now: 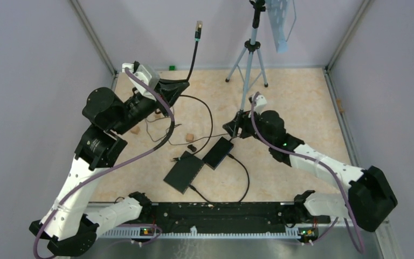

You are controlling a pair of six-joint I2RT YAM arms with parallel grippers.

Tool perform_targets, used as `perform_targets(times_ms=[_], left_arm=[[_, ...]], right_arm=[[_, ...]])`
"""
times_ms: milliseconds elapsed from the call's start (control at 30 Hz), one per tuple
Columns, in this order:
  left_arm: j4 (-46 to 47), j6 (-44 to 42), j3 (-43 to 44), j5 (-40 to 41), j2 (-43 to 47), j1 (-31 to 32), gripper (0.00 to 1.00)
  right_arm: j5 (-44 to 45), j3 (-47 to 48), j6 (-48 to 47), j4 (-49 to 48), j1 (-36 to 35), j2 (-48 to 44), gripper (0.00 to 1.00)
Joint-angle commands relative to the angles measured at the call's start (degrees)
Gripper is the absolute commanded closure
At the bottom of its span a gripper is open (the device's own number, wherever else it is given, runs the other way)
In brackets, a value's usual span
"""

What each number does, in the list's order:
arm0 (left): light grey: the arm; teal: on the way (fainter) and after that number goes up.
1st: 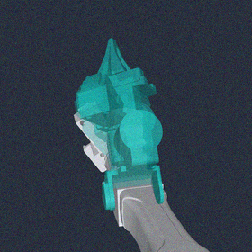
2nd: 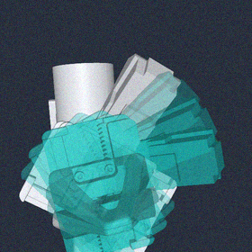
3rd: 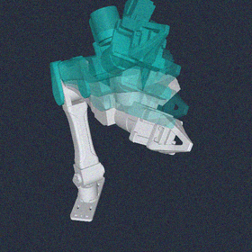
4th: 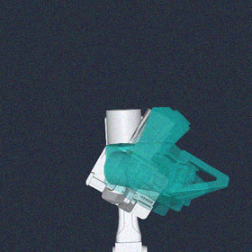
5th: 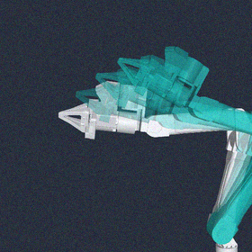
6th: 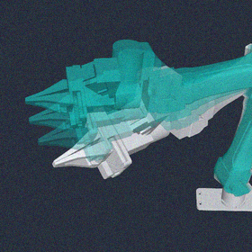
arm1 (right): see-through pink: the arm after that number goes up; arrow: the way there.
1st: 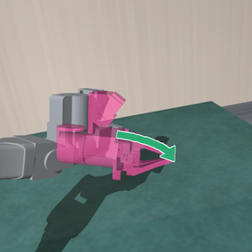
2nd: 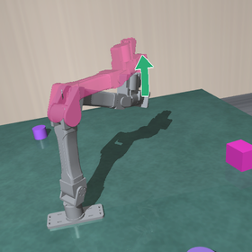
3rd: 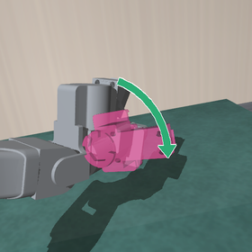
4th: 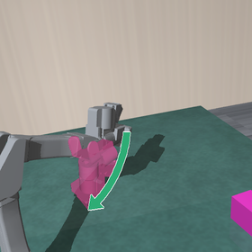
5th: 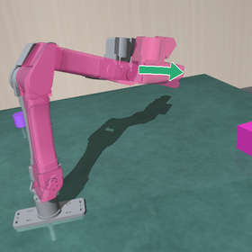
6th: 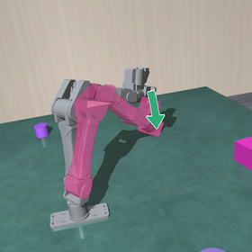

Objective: Insert the plug into the switch port
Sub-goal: Pick up the connector from the center of the board.

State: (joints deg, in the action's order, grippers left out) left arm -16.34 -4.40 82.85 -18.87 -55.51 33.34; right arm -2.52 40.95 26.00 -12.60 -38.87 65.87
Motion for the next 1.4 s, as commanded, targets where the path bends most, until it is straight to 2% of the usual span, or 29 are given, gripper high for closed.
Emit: perform_targets(times_ms=[0,133,300,500,567,667,733,767,900,1033,1200,1367], left_arm=[[4.51,-0.15,4.0,-1.78,-0.38,-0.21,1.0],[5.01,-0.24,5.23,-2.37,-1.48,-0.16,1.0],[5.62,-0.17,6.02,-2.82,-1.81,-0.16,1.0],[5.92,-0.12,7.51,-3.25,-2.06,-0.21,1.0],[6.09,-0.3,7.68,-2.88,-1.85,-0.2,1.0],[6.44,-0.72,7.25,-1.87,-1.43,-0.15,1.0],[6.45,-0.93,6.64,-1.04,-0.89,-0.13,1.0],[6.47,-1.0,6.31,-0.61,-0.53,-0.15,1.0],[6.42,-1.14,4.85,0.87,0.89,-0.2,1.0],[6.36,-0.51,3.33,1.88,2.23,-0.19,1.0],[9.03,3.72,-3.91,0.75,4.71,-0.19,1.0],[20.61,12.54,-20.09,-8.88,8.05,-0.13,1.0]], right_arm=[[-4.0,4.4,3.16,-3.81,0.06,7.53,0.33],[-7.61,10.28,7.69,-8.43,0.11,17.93,0.31],[-9.54,12.91,14.87,-19.44,0.3,27.72,0.31],[-11.78,18.5,17.84,-21.52,0.29,36.89,0.34],[-12.71,18.76,18.57,-23.15,0.3,38.44,0.46],[-13.73,17.59,18.75,-26.73,0.29,38.33,0.76],[-14.33,16.58,17.99,-28.28,0.29,36.82,0.95],[-14.68,16.17,17.44,-28.95,0.33,35.7,1.0],[-14.98,17.29,14.91,-26.53,0.29,29.11,1.0],[-13.05,20.55,9.25,-14.61,0.29,21.3,1.0],[1.44,16.18,3.61,4.98,0.34,7.69,1.0],[17.9,7.74,2.99,19.77,0.97,-8.04,1.0]])
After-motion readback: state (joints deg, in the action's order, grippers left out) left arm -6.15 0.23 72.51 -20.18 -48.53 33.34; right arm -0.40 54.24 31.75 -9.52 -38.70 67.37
